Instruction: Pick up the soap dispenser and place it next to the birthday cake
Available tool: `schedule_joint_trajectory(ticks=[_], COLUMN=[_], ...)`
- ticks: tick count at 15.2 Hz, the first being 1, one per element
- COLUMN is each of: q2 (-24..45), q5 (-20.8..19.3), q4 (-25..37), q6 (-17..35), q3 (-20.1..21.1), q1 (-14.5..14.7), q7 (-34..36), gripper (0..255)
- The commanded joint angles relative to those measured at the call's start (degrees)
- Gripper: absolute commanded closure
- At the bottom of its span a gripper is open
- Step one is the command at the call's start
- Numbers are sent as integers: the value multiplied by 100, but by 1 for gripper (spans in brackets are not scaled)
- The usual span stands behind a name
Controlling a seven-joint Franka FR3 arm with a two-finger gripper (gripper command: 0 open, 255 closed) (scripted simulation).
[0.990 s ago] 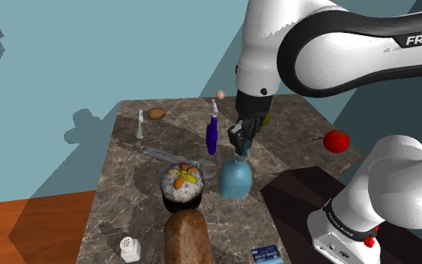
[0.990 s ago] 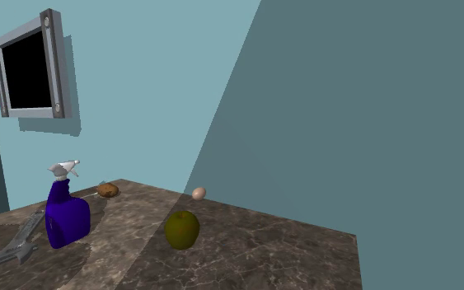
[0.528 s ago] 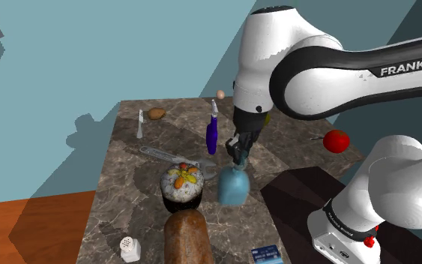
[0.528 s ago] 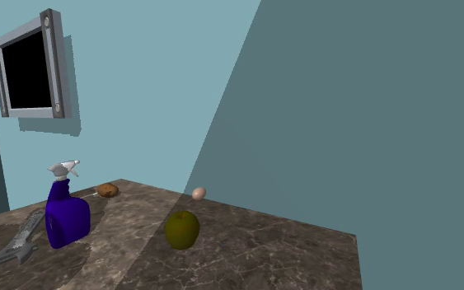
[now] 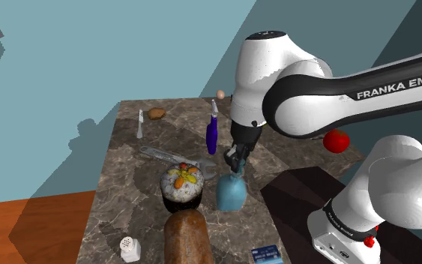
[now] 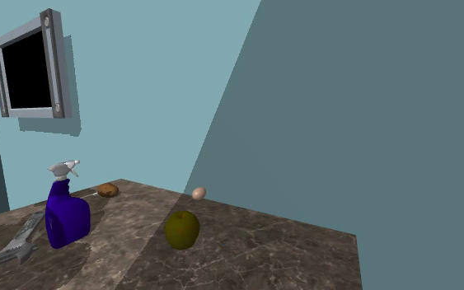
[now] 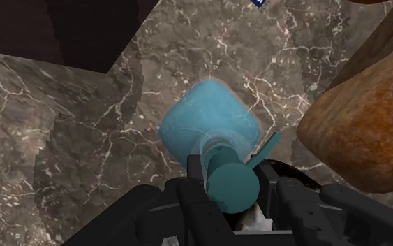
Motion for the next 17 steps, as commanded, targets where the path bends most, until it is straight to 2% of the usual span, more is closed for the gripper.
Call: schedule_joint_trajectory(ticks=[1, 6, 7, 12, 16, 17], q2=[16, 16, 16, 16, -246, -246], q5=[4, 4, 3, 3, -103, -103], q4=[-20, -20, -20, -20, 537, 537], q6=[41, 41, 42, 42, -778, -778], q3=[6, 6, 6, 6, -145, -145], q1=[0, 0, 0, 0, -41, -40], q7=[-2, -2, -2, -2, 6, 6], gripper=[255, 255, 0, 0, 0, 0])
